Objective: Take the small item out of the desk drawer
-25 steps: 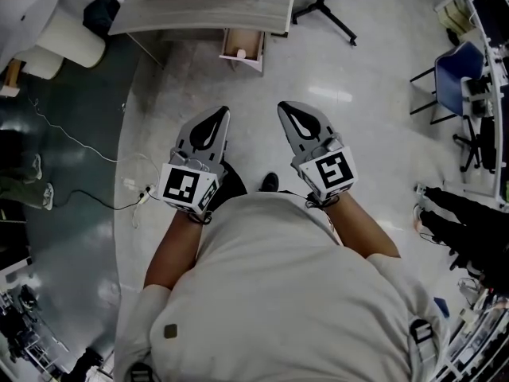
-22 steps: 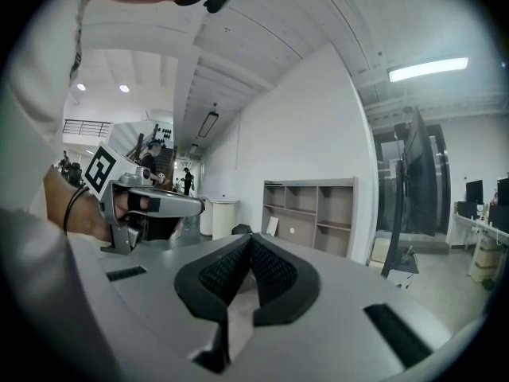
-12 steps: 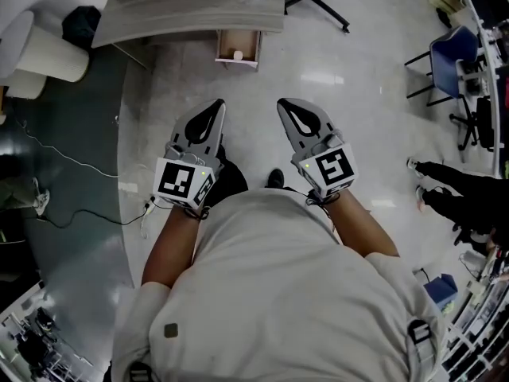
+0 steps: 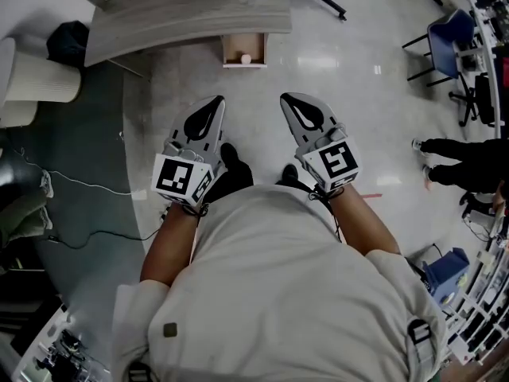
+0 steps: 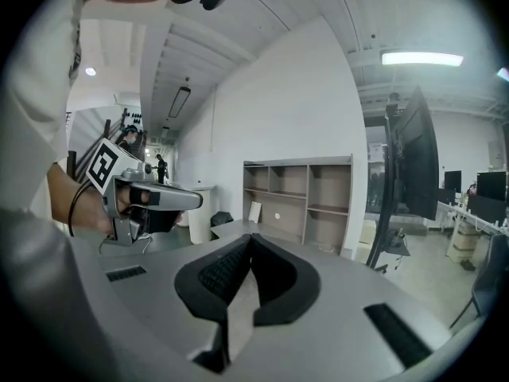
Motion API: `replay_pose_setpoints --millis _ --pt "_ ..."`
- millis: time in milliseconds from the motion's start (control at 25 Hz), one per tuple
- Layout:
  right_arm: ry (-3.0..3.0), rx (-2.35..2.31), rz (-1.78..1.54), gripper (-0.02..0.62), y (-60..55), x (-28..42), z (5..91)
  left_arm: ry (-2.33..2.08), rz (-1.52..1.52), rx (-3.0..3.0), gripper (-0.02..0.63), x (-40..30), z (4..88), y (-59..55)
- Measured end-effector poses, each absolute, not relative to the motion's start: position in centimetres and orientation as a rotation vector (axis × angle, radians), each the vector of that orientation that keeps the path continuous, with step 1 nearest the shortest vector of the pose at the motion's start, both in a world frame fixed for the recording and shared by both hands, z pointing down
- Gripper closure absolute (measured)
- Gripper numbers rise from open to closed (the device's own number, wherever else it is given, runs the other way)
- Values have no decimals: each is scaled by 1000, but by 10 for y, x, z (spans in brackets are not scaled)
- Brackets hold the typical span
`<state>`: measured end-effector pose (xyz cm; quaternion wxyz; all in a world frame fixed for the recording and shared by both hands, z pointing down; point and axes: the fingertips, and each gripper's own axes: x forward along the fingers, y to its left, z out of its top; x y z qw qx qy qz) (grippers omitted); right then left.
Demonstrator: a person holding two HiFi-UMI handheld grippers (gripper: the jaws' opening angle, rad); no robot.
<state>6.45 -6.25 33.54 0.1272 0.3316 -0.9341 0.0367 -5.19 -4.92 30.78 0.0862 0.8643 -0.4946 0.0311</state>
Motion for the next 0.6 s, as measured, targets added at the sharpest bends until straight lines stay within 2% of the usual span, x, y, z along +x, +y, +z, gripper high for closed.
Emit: replay_pose_setpoints --millis 360,600 --pt "-2638 1074 141 575 -78 10 341 -1415 82 2595 594 -124 310 -66" --pt "-2610 1085 166 575 -85 -14 341 -1385 72 2601 594 -147 314 -72"
